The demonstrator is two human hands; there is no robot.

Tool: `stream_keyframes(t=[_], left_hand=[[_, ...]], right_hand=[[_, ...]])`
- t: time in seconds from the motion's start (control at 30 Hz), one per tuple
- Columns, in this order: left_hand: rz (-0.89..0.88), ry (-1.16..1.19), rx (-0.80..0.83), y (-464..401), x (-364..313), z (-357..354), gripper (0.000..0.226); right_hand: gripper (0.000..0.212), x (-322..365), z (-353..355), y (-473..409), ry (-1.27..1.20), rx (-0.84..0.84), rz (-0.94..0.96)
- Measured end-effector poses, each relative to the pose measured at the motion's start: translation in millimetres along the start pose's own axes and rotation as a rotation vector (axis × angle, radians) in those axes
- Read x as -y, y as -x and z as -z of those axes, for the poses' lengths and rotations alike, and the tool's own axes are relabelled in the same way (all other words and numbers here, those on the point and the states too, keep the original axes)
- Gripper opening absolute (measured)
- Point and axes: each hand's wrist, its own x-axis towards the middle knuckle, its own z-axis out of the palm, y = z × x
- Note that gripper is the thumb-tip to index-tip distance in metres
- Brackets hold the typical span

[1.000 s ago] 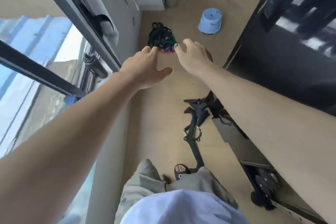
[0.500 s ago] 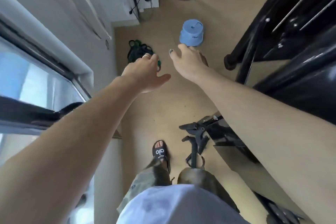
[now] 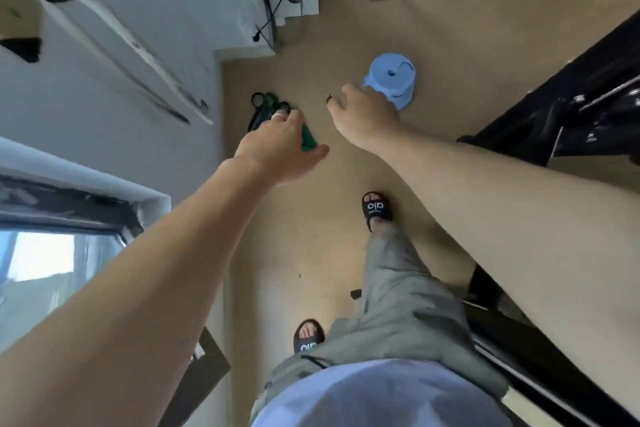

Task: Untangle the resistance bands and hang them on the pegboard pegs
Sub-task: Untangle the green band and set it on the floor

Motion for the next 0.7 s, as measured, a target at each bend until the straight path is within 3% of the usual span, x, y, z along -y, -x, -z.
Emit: stream_keyframes(t=[0.07, 0.2, 0.47, 0.7], left_hand=[[0.066, 0.031, -0.007, -53, 0, 8, 0.066], [0.191, 0.059, -0.010, -158, -2, 32, 0.071], [0.266, 0.104, 0.035, -306, 7, 103, 0.073], [0.255, 0.127, 0.042, -436, 41, 141, 0.076]], right_hand=[[0.036, 0, 4, -57, 0.012, 0.013, 0.087], [0.039, 0, 30, -174, 0.023, 0.059, 0.212], [0.043, 11, 94, -342, 0.054, 0.140, 0.229], [0.045, 44, 105, -473, 0.112, 0.111, 0.255]])
